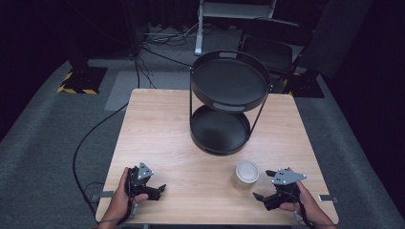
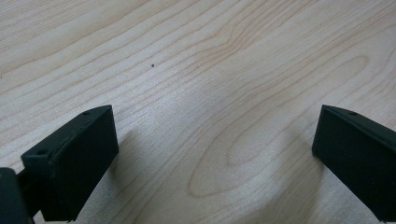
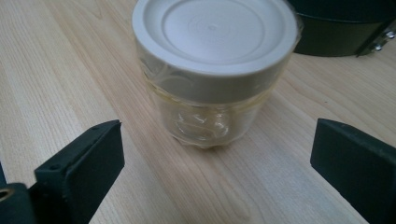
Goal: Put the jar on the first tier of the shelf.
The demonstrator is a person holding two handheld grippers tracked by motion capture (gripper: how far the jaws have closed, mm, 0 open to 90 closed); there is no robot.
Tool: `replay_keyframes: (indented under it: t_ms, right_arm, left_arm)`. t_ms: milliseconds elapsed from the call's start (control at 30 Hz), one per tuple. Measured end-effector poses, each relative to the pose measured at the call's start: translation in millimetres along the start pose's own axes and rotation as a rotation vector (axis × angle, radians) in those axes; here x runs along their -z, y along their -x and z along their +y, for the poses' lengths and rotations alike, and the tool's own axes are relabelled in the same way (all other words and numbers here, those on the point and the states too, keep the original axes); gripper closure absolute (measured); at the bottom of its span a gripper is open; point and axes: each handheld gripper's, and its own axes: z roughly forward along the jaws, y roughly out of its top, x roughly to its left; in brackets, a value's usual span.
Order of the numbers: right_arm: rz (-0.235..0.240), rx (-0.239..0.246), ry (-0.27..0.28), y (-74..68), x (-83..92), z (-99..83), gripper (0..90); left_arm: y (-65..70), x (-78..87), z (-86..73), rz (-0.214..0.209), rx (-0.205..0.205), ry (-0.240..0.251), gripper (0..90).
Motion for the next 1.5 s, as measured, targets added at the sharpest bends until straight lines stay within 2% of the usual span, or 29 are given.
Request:
replay_keyframes:
  t_ms: [300,567,900,1300,1500]
  right_arm:
    - [0.008,-0.007,-0.015,-1.5,-13.8,3.7,3.4]
    - [0.003,-0.010,-0.007,-1.8,-21.3,8.8,4.0]
    - [0.021,-0.044,0.017,-0.9,-33.5,17.0,4.6]
    - [-0.013,-0.058,0.004,-4.0,-48.0,20.4,7.5]
    - [-0.022,-0.055,-0.004,-5.5,-47.7,21.7,8.7]
  left_arm:
    - [0.0,0.0,0.0,0.000,0.000,0.000,0.1]
    - [0.0,0.0,0.0,0.000,0.000,0.000,0.1]
    - [0.0,0.0,0.0,0.000,0.000,0.000,0.1]
    - [0.0,-0.1,0.0,0.000,0.000,0.000,0.1]
    - [0.0,-0.1,0.0,0.000,0.000,0.000,0.1]
